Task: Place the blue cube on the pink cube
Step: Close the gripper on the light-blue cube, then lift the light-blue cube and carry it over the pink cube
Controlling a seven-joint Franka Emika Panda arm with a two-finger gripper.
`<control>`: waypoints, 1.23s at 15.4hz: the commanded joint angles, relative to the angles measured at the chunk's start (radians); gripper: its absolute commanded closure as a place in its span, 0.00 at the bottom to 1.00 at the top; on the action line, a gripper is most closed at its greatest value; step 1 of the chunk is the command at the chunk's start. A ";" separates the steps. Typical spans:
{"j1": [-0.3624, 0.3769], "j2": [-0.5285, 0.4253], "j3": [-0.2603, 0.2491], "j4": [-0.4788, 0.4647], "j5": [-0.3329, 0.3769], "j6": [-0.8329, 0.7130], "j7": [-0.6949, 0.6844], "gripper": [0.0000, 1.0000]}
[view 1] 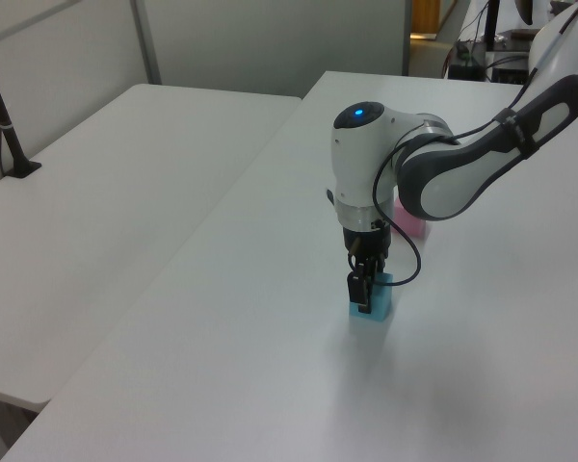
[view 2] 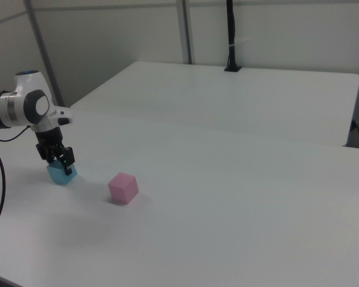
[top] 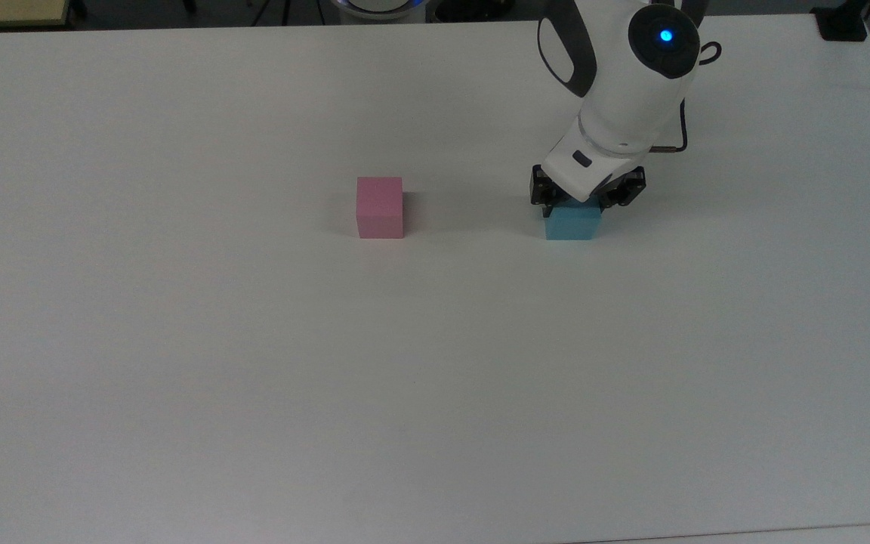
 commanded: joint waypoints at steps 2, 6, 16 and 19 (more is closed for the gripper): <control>0.011 -0.053 -0.002 -0.019 -0.010 0.001 0.004 0.79; 0.026 -0.150 0.000 0.018 -0.010 -0.140 0.002 0.79; 0.014 -0.317 -0.016 0.173 -0.002 -0.430 -0.024 0.78; -0.052 -0.322 -0.031 0.171 -0.004 -0.465 -0.123 0.78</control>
